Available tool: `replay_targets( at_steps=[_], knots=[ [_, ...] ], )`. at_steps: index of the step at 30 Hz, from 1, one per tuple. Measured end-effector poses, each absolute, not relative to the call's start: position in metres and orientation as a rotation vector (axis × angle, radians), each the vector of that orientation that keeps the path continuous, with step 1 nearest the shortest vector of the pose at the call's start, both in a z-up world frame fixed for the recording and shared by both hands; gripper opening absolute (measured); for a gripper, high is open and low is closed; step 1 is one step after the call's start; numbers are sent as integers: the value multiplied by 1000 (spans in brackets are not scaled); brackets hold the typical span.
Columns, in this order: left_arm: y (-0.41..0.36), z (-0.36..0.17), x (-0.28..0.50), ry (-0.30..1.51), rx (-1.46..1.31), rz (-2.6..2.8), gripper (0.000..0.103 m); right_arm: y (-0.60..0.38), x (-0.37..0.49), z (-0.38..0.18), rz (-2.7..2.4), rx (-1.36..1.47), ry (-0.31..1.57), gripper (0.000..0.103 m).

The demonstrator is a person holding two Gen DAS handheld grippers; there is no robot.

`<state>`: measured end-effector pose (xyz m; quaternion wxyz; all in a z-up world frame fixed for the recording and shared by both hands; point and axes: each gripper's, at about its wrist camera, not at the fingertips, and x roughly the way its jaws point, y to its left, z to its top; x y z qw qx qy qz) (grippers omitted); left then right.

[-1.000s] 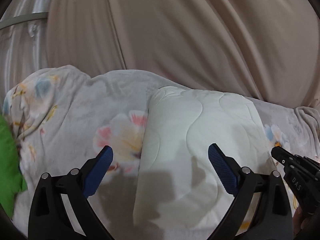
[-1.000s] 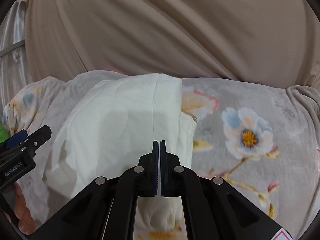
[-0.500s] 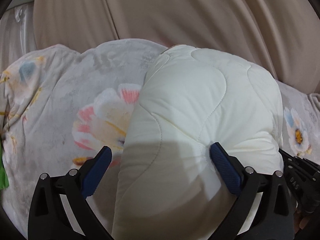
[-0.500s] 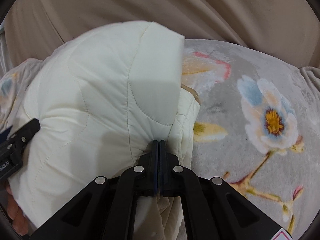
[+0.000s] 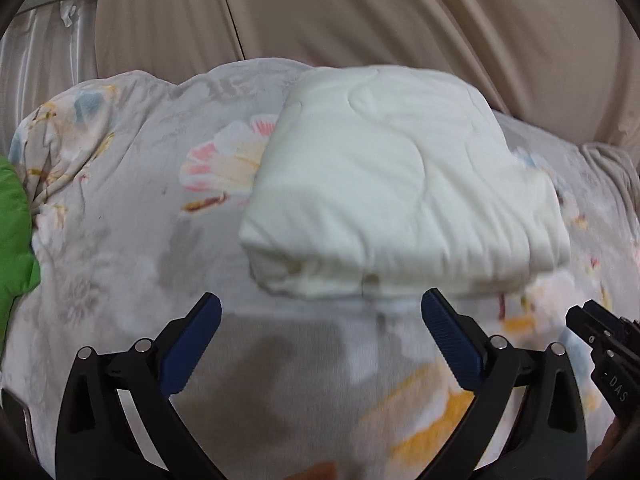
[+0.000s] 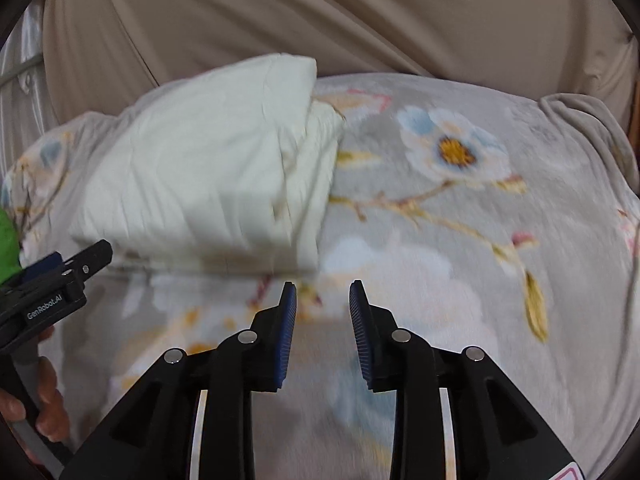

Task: Fold large clothes
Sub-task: 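Open both tools and pull them back from the folded jacket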

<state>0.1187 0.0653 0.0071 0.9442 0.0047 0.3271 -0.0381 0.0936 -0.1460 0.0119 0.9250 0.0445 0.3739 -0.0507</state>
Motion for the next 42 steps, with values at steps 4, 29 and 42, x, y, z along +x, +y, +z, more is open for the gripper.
replay_targets(
  at_steps=[4,29,42],
  knots=[
    [54,-10,98,666,66,-91,98,-141,71,-6,-98,114,778,31],
    [27,-28,72,692,143,-78,98,-114,59,-28,-116,37,798,41],
    [31,-31,75,715,130,-35,97,-103,58,-29,-113,24,804,42]
  ],
)
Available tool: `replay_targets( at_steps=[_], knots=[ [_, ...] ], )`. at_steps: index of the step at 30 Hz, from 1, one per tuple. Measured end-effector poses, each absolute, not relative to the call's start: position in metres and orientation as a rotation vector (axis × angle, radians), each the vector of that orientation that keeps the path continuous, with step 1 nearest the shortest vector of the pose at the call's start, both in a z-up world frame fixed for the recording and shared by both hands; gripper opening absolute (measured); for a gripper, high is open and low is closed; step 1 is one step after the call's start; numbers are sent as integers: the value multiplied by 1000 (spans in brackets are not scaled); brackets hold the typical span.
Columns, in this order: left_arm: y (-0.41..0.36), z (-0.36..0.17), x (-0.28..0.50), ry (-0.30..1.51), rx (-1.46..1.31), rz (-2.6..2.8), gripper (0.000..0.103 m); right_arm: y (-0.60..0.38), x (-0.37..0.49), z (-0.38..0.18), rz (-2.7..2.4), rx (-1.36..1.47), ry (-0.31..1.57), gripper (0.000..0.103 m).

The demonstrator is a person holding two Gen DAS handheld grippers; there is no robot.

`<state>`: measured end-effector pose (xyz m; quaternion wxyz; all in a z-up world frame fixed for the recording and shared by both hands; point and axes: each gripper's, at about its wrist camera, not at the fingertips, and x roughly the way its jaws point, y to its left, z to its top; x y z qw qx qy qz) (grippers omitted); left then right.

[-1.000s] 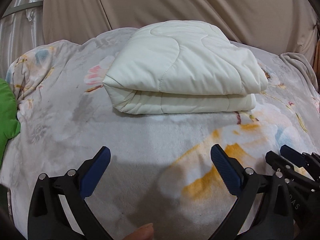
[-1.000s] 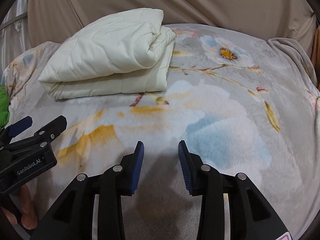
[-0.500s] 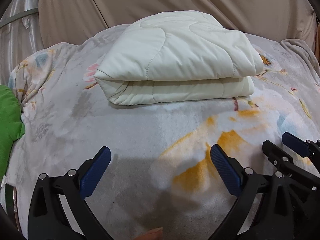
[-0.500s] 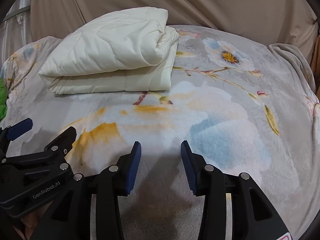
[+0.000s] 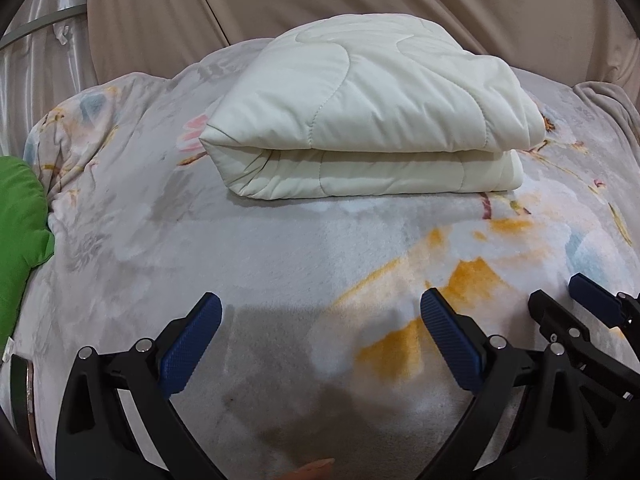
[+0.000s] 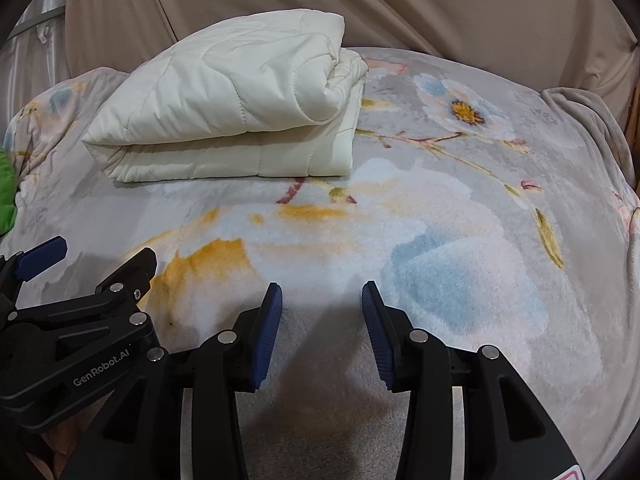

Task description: Fold large clothes

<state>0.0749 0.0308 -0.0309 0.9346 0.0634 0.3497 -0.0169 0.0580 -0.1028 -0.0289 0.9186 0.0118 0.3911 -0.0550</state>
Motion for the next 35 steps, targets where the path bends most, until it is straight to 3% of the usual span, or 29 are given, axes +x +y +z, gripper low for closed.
replay_targets(
  at_steps=[35],
  knots=[
    [31,-32,74,716,129,-21,95,-99,57,-28,-122,20,803,42]
  ],
)
